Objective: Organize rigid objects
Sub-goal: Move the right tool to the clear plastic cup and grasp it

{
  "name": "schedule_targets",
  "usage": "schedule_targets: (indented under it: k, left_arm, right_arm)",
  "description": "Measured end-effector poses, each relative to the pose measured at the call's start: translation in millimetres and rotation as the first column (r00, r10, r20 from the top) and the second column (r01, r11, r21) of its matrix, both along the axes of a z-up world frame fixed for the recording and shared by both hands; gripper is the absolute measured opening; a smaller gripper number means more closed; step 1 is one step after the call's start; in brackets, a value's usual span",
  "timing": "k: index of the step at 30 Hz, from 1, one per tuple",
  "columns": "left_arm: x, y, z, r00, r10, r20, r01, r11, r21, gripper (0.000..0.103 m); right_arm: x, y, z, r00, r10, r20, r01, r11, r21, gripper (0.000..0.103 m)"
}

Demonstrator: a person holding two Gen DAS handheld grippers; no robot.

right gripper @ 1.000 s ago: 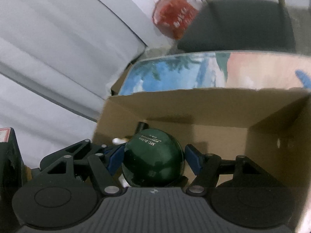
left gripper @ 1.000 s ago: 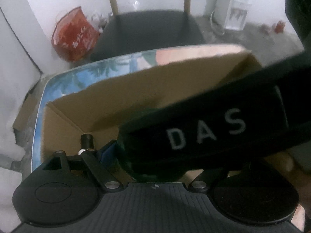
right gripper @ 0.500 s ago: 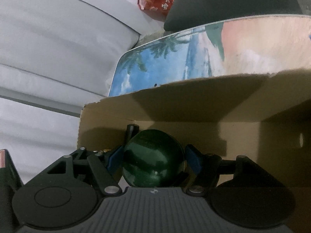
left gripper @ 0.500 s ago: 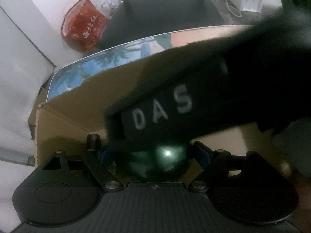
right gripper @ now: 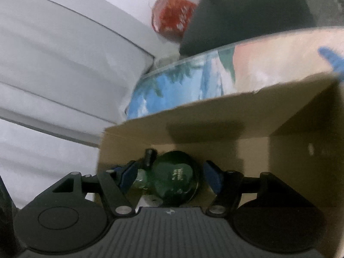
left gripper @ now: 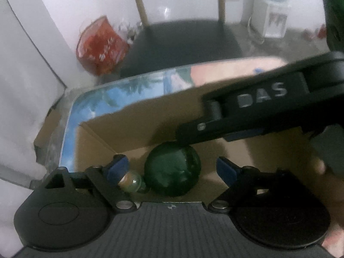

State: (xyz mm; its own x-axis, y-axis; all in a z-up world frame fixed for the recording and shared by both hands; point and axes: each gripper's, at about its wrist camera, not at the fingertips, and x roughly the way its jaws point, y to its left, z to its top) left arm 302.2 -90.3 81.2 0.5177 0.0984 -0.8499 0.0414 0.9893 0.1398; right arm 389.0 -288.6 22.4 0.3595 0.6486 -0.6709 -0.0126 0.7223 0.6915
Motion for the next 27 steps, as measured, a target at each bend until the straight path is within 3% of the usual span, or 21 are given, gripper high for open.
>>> schedule_targets:
  k: [5,12,16,20,27]
  left_arm:
    - [-50.3,3.2,35.4,0.992,-0.055,0.116,0.060,0.997,-0.041,0.094]
    - [-151.1,21.3,56.6,0.962,-0.063,0.267,0.094,0.990,-0.104,0.097]
    - [-195.8,34.3,42.4,0.952,-0.024,0.306,0.065,0.990,-0.126,0.097]
    - [-234.2,37.6,21.8,0.937,-0.008,0.348,0.040,0.996,-0.085,0.097]
    - [-254.1,42.3,-24.9,0.941,0.021,0.337,-0.020,1.000,-0.005,0.097]
  right_arm:
    - [-52.7,-13.8,52.0,0.987,-0.014,0.162,0.020,0.999,-0.033,0.071]
    - [-149.2,-23.7,97.2,0.929,0.013,0.371,-0.005,1.000,-0.023,0.076]
    - [-196.0,-13.8,94.9,0.903,0.057,0.425,-0.041,0.998,-0.047,0.084]
    - [-225.9,5.5,79.3,0.896,0.111,0.429,-0.086,0.993,-0.078,0.089]
    - [-245.7,62.4,50.1,0.886,0.245,0.393,-0.199,0.968,-0.156,0.092]
